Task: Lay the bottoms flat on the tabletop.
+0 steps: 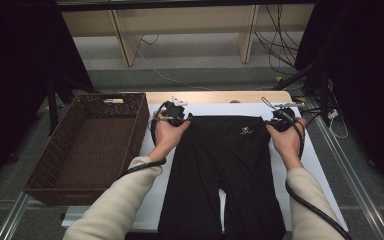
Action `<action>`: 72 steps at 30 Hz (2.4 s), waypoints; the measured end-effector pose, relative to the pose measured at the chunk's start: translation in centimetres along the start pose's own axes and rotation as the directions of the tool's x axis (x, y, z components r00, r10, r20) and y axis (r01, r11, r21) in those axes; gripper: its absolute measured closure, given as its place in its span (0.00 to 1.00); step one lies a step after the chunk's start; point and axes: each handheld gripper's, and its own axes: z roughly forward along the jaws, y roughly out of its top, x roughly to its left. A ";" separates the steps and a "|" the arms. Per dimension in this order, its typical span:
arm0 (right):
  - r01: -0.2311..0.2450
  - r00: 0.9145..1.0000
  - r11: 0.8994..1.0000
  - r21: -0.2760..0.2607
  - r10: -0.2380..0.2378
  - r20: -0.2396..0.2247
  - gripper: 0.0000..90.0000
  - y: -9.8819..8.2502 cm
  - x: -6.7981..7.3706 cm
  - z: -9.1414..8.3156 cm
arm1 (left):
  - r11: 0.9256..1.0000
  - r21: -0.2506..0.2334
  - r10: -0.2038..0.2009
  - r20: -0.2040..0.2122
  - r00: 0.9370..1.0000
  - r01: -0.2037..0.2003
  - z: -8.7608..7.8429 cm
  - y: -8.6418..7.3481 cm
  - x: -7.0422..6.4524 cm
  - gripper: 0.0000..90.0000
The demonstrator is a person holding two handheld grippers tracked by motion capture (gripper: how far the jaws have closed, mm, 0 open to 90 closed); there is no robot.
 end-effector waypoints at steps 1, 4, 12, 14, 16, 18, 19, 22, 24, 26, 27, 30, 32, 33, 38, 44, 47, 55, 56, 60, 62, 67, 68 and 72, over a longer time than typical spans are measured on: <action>0.001 1.000 1.000 0.017 -0.001 -0.001 0.76 -0.5 0.0 -0.3 | 1.000 0.016 0.017 0.038 0.999 -0.018 -0.3 -0.4 -0.6 0.68; 0.000 0.999 0.997 0.071 0.003 -0.034 0.75 -2.2 0.2 -1.6 | 0.996 0.050 0.060 0.152 0.987 -0.068 -1.1 -1.6 -2.6 0.66; 0.013 0.991 0.990 0.143 0.007 -0.135 0.73 -7.8 1.8 -5.1 | 0.975 0.070 0.172 0.359 0.918 -0.210 -3.8 -5.2 -7.8 0.63; 0.017 0.987 0.985 0.172 0.010 -0.158 0.72 -8.9 2.1 -5.7 | 0.964 0.063 0.215 0.385 0.898 -0.258 -4.4 -5.8 -9.2 0.63; 0.027 0.988 0.983 0.184 0.002 -0.157 0.72 -9.8 2.3 -6.4 | 0.952 0.047 0.258 0.415 0.872 -0.304 -4.9 -6.3 -10.7 0.62; 0.033 0.988 0.980 0.198 -0.001 -0.156 0.72 -10.6 2.3 -7.0 | 0.936 0.027 0.306 0.438 0.846 -0.352 -5.2 -6.8 -12.0 0.60; 0.036 0.988 0.979 0.200 -0.004 -0.155 0.72 -10.9 2.3 -7.1 | 0.926 0.019 0.330 0.447 0.831 -0.377 -5.1 -7.1 -12.5 0.60; 0.042 0.987 0.973 0.225 -0.006 -0.159 0.73 -12.0 2.4 -7.6 | 0.898 0.013 0.389 0.444 0.807 -0.440 -4.7 -7.9 -13.7 0.58; 0.048 0.988 0.976 0.213 -0.016 -0.153 0.75 -12.3 2.6 -7.7 | 0.889 0.013 0.408 0.437 0.802 -0.459 -4.3 -8.2 -14.0 0.58; 0.063 0.990 0.974 0.218 -0.033 -0.140 0.80 -12.3 2.8 -7.8 | 0.885 0.009 0.420 0.414 0.808 -0.465 -3.8 -8.4 -14.0 0.58; 0.078 0.991 0.973 0.217 -0.052 -0.124 0.83 -12.3 2.9 -7.7 | 0.886 0.009 0.420 0.406 0.812 -0.463 -3.6 -8.6 -14.0 0.57; 0.102 0.990 0.970 0.222 -0.077 -0.117 0.90 -12.3 3.3 -7.7 | 0.886 0.009 0.420 0.407 0.812 -0.463 -3.1 -9.0 -14.2 0.58; 0.113 0.989 0.968 0.225 -0.088 -0.118 0.94 -12.3 3.5 -7.7 | 0.883 0.006 0.427 0.410 0.806 -0.470 -2.8 -9.4 -14.5 0.59; 0.115 0.988 0.968 0.225 -0.089 -0.124 0.97 -12.3 3.6 -7.7 | 0.881 0.000 0.431 0.411 0.804 -0.473 -2.8 -9.4 -14.5 0.60; 0.090 0.989 0.971 0.222 -0.062 -0.133 1.00 -12.3 3.5 -7.8 | 0.879 -0.009 0.440 0.403 0.802 -0.478 -3.0 -9.5 -14.8 0.87; 0.066 0.991 0.977 0.204 -0.039 -0.131 1.00 -12.2 3.2 -8.2 | 0.885 0.007 0.426 0.390 0.816 -0.466 -3.8 -9.3 -13.7 0.97; 0.049 0.992 0.978 0.204 -0.024 -0.124 1.00 -12.3 2.9 -8.2 | 0.887 0.021 0.422 0.371 0.827 -0.462 -4.1 -9.4 -12.8 0.97; 0.021 0.996 0.978 0.209 -0.003 -0.088 1.00 -12.3 2.2 -8.3 | 0.901 0.023 0.401 0.336 0.852 -0.433 -4.3 -9.1 -11.8 0.89; 0.014 0.996 0.978 0.208 0.005 -0.088 1.00 -12.3 2.3 -8.3 | 0.902 0.021 0.400 0.330 0.855 -0.430 -4.5 -9.0 -11.9 0.83; 0.006 0.996 0.981 0.193 0.011 -0.090 0.95 -12.2 2.5 -8.6 | 0.896 -0.036 0.426 0.354 0.833 -0.443 -5.9 -8.4 -12.8 0.62; 0.007 0.996 0.982 0.188 0.011 -0.094 0.93 -12.2 2.6 -8.7 | 0.888 -0.061 0.443 0.378 0.813 -0.456 -6.6 -8.4 -13.7 0.58; 0.008 0.995 0.979 0.204 0.012 -0.098 0.89 -12.2 2.8 -8.9 | 0.841 -0.069 0.491 0.514 0.703 -0.537 -7.6 -9.0 -17.1 0.60; 0.014 0.995 0.978 0.209 0.008 -0.101 0.89 -12.3 2.8 -9.0 | 0.833 -0.071 0.496 0.537 0.683 -0.549 -7.6 -9.3 -17.8 0.60; 0.029 0.995 0.969 0.244 -0.004 -0.102 0.87 -12.9 3.1 -9.4 | 0.798 -0.060 0.518 0.576 0.632 -0.600 -7.0 -10.4 -19.7 0.58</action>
